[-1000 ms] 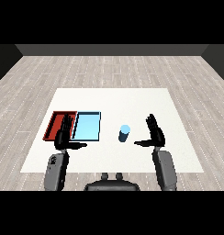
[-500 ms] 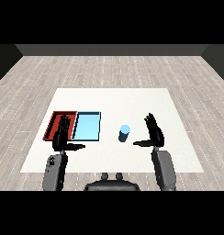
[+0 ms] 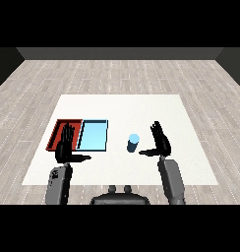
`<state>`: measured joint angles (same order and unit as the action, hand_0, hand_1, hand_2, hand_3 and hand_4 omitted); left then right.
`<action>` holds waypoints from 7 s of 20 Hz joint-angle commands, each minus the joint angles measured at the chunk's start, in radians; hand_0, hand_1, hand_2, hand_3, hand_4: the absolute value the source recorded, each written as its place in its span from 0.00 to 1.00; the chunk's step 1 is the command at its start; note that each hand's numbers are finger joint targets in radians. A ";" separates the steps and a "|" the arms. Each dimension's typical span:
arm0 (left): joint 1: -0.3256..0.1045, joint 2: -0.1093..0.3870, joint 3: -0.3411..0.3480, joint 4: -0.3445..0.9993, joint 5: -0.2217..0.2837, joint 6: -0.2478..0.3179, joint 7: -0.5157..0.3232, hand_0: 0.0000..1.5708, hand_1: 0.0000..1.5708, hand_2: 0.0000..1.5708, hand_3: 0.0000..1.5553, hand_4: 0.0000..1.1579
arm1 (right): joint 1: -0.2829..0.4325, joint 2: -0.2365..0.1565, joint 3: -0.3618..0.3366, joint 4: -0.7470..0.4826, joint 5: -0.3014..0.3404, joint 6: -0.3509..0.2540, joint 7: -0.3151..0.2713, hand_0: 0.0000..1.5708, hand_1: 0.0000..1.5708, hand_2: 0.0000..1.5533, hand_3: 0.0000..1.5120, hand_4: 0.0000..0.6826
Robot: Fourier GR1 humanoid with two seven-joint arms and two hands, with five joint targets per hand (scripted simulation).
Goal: Pick the blue can and put it in the blue box
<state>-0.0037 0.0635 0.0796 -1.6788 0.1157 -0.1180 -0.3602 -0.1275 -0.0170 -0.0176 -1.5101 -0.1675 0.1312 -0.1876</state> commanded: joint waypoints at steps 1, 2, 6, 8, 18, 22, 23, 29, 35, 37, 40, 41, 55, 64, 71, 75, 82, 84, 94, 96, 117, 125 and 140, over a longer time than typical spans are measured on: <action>0.011 0.035 0.048 0.003 0.053 -0.046 0.004 0.00 0.00 0.00 0.00 0.00 | 0.028 -0.007 -0.019 -0.008 -0.048 0.023 0.020 0.00 0.00 0.00 0.00 0.00; 0.044 -0.007 0.002 -0.064 0.008 0.008 0.027 0.00 0.00 0.00 0.00 0.00 | -0.012 0.016 0.031 0.009 -0.046 -0.035 0.025 0.00 0.00 0.00 0.00 0.00; 0.033 0.021 0.028 -0.030 0.033 -0.036 -0.005 0.00 0.00 0.00 0.00 0.00 | -0.069 0.017 0.048 0.195 -0.044 -0.083 -0.095 0.00 0.00 0.00 0.00 0.00; -0.010 0.021 0.030 0.031 0.027 -0.030 0.005 0.00 0.00 0.00 0.00 0.00 | -0.058 0.017 0.111 0.187 -0.089 -0.138 -0.121 0.00 0.00 0.00 0.00 0.00; -0.004 -0.015 0.001 0.001 -0.003 0.003 -0.008 0.00 0.00 0.00 0.00 0.00 | -0.103 0.017 0.142 0.311 -0.181 -0.148 -0.157 0.00 0.00 0.00 0.00 0.00; -0.042 -0.005 0.024 0.047 -0.016 0.020 -0.019 0.00 0.00 0.00 0.00 0.00 | -0.146 0.017 0.095 0.398 -0.161 -0.118 -0.192 0.00 0.00 0.00 0.00 0.00; -0.017 -0.010 0.003 0.012 -0.011 0.008 0.000 0.00 0.00 0.00 0.00 0.00 | -0.134 0.017 0.166 0.426 -0.186 -0.153 -0.250 0.00 0.00 0.00 0.00 0.00; -0.044 0.017 0.042 0.003 0.037 -0.003 0.058 0.00 0.00 0.00 0.00 0.00 | -0.118 0.017 0.212 0.417 -0.247 -0.175 -0.228 0.00 0.00 0.00 0.00 0.00; 0.007 -0.023 -0.001 -0.012 0.004 0.011 0.014 0.00 0.00 0.00 0.00 0.00 | -0.287 0.017 0.182 0.626 -0.284 -0.152 -0.285 0.00 0.00 0.00 0.00 0.00; -0.054 0.000 0.035 -0.020 0.043 0.019 0.076 0.00 0.00 0.00 0.00 0.00 | -0.210 0.017 0.266 0.489 -0.319 -0.245 -0.243 0.00 0.00 0.00 0.00 0.00; 0.048 0.004 0.033 0.017 0.026 -0.038 -0.056 0.00 0.00 0.00 0.00 0.00 | -0.281 0.014 0.135 0.650 -0.267 -0.093 -0.256 0.00 0.00 0.00 0.00 0.00; -0.028 0.035 0.067 0.075 0.058 -0.057 -0.027 0.00 0.00 0.00 0.00 0.00 | -0.247 0.017 0.207 0.572 -0.270 -0.173 -0.238 0.00 0.00 0.00 0.00 0.00; -0.027 0.000 0.028 -0.035 0.027 0.020 0.079 0.00 0.00 0.00 0.00 0.00 | -0.360 0.017 0.223 0.692 -0.273 -0.462 -0.268 0.98 0.98 0.97 0.98 0.94; -0.039 0.012 0.033 0.016 0.026 0.000 0.049 0.00 0.00 0.00 0.00 0.00 | -0.286 0.003 0.286 0.580 -0.174 -0.550 -0.176 0.95 0.95 0.96 0.95 0.90; -0.053 -0.017 -0.040 0.104 -0.067 0.007 -0.017 0.00 0.00 0.00 0.00 0.00 | -0.395 0.005 0.275 0.593 -0.097 -0.585 -0.161 0.91 0.91 0.93 0.93 0.91; 0.049 -0.062 -0.191 -0.033 -0.078 0.070 0.062 0.00 0.00 0.00 0.00 0.00 | -0.388 -0.068 0.315 0.418 -0.048 -0.606 -0.043 0.91 0.91 0.93 0.92 0.91; -0.074 -0.062 -0.171 0.105 -0.104 0.030 0.122 0.00 0.00 0.00 0.00 0.00 | -0.334 -0.159 0.317 0.203 0.036 -0.582 0.047 0.90 0.90 0.93 0.93 0.91; -0.077 -0.063 -0.180 0.112 -0.104 0.041 0.120 0.00 0.00 0.00 0.00 0.00 | -0.352 -0.089 0.303 0.283 0.073 -0.554 0.012 0.90 0.90 0.93 0.93 0.90; -0.134 -0.063 -0.307 0.172 -0.050 0.118 0.179 0.00 0.00 0.00 0.00 0.00 | -0.280 -0.063 0.312 0.079 0.197 -0.545 0.160 0.92 0.92 0.93 0.93 0.89; -0.158 -0.063 -0.288 0.162 0.009 0.095 0.215 0.00 0.00 0.00 0.00 0.00 | -0.300 -0.098 0.297 0.069 0.210 -0.501 0.170 0.92 0.92 0.93 0.92 0.90; -0.322 -0.064 -0.441 0.514 0.129 0.259 0.058 0.00 0.00 0.00 0.00 0.00 | -0.253 0.016 0.291 -0.063 0.330 -0.424 0.247 0.94 0.94 0.94 0.92 0.88; -0.307 -0.064 -0.477 0.528 0.157 0.280 0.040 0.00 0.00 0.00 0.00 0.00 | -0.312 0.017 0.340 0.055 0.263 -0.463 0.173 0.94 0.94 0.94 0.92 0.89; -0.348 -0.063 -0.494 0.538 0.193 0.292 0.010 0.00 0.00 0.00 0.00 0.00 | -0.381 0.017 0.480 0.178 0.092 -0.618 0.077 0.93 0.93 0.94 0.92 0.90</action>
<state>-0.3603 0.0007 -0.4297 -1.1572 0.3179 0.1990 -0.3126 -0.4934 -0.0002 0.4006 -1.3743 0.0026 -0.4184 -0.0715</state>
